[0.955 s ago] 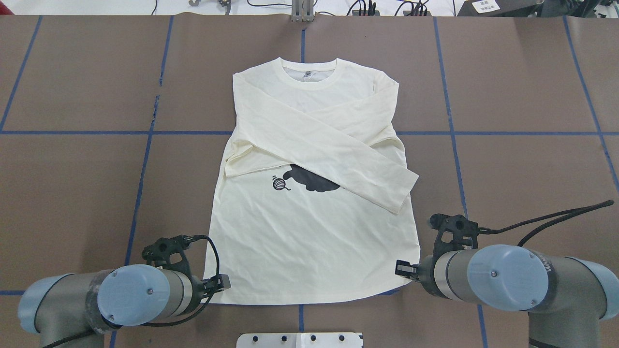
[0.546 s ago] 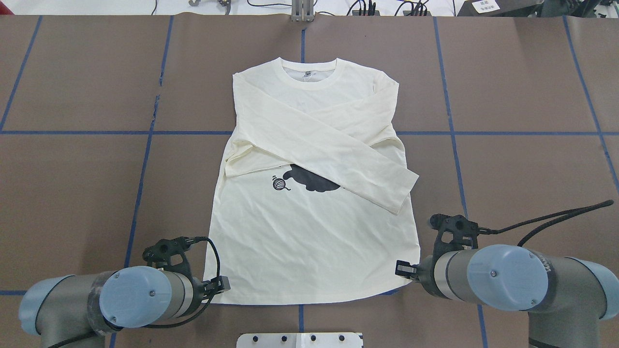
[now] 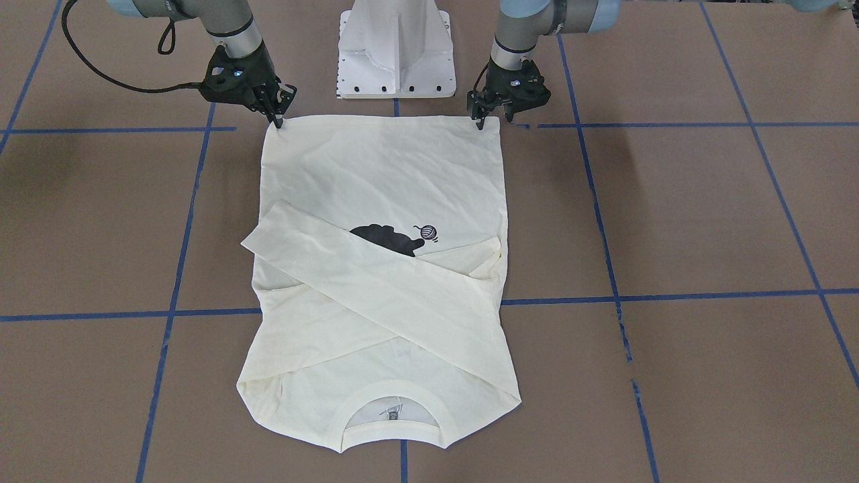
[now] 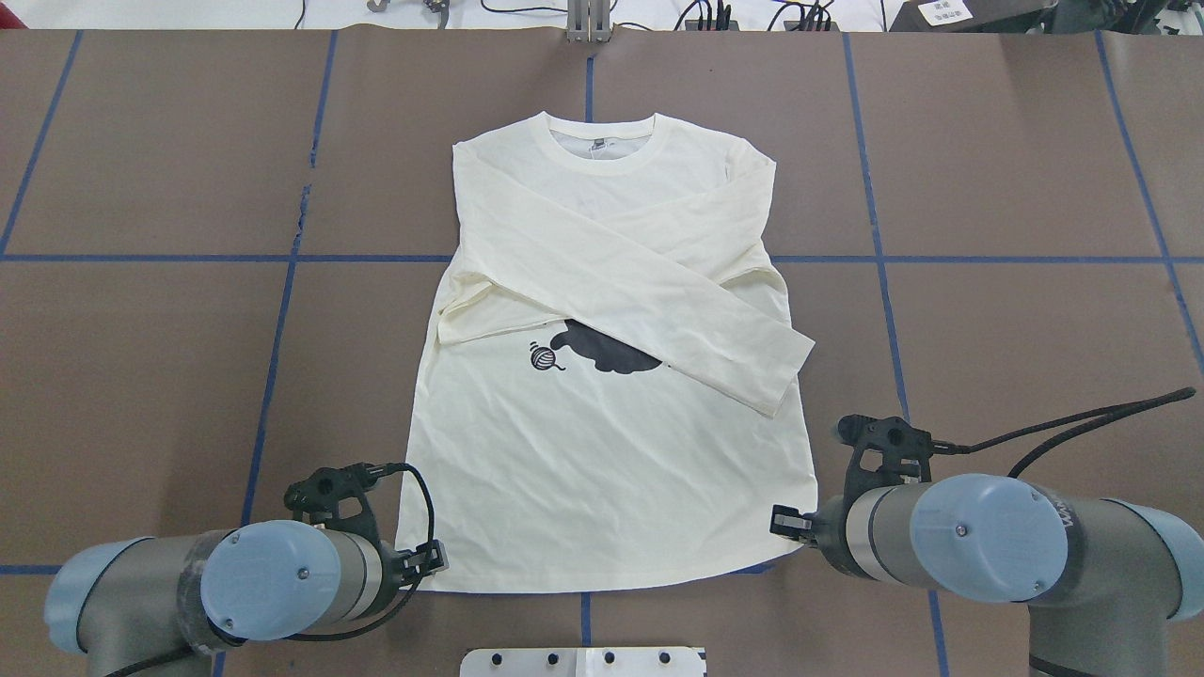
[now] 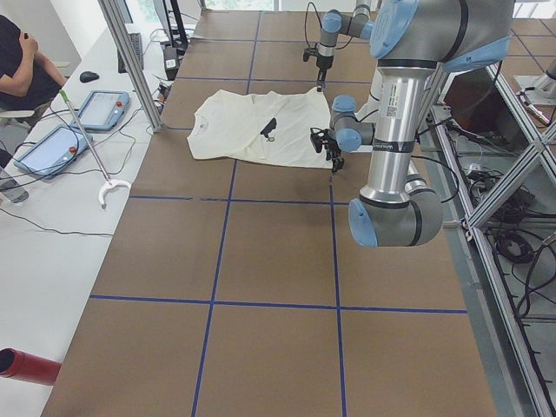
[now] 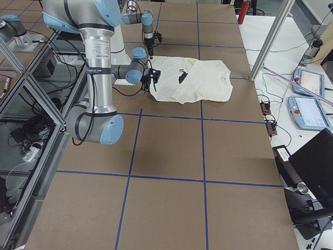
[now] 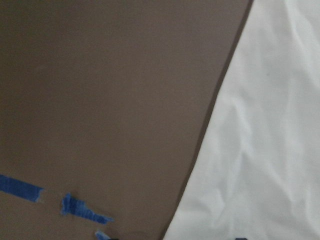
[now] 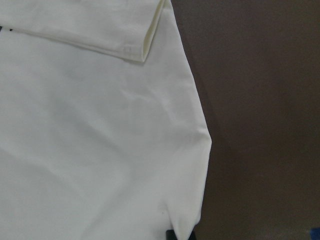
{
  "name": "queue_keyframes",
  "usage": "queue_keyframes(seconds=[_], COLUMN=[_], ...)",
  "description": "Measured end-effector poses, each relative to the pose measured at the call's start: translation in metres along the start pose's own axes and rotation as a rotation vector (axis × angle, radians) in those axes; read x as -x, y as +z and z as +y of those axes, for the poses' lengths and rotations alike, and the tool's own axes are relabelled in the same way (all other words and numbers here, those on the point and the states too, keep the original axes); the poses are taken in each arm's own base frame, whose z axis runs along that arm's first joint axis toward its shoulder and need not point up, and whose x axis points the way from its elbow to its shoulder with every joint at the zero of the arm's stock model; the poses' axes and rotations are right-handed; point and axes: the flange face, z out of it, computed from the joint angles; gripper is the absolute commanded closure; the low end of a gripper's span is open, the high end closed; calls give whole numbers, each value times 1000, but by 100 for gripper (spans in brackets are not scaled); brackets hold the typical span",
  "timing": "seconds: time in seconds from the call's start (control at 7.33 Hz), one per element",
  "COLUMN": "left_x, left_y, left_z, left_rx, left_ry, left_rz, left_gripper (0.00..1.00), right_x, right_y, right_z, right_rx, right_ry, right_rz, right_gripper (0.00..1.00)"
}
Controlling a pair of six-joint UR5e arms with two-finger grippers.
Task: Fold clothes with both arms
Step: 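Grasp the bottom hem corners with both grippers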
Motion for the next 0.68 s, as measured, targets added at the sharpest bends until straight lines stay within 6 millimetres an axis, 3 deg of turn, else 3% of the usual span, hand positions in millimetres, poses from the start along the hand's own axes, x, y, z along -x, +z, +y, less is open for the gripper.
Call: queue_keyframes(seconds=[0.68], left_x=[-2], left_y=[-4], left_z=[1], left_rx=[1], left_ry=[-2], left_rz=[7], left_gripper=[100], right_x=[0], right_y=[-1], right_z=[-2], right_rx=[-2], right_ry=[1], right_rz=[0], right_gripper=[100])
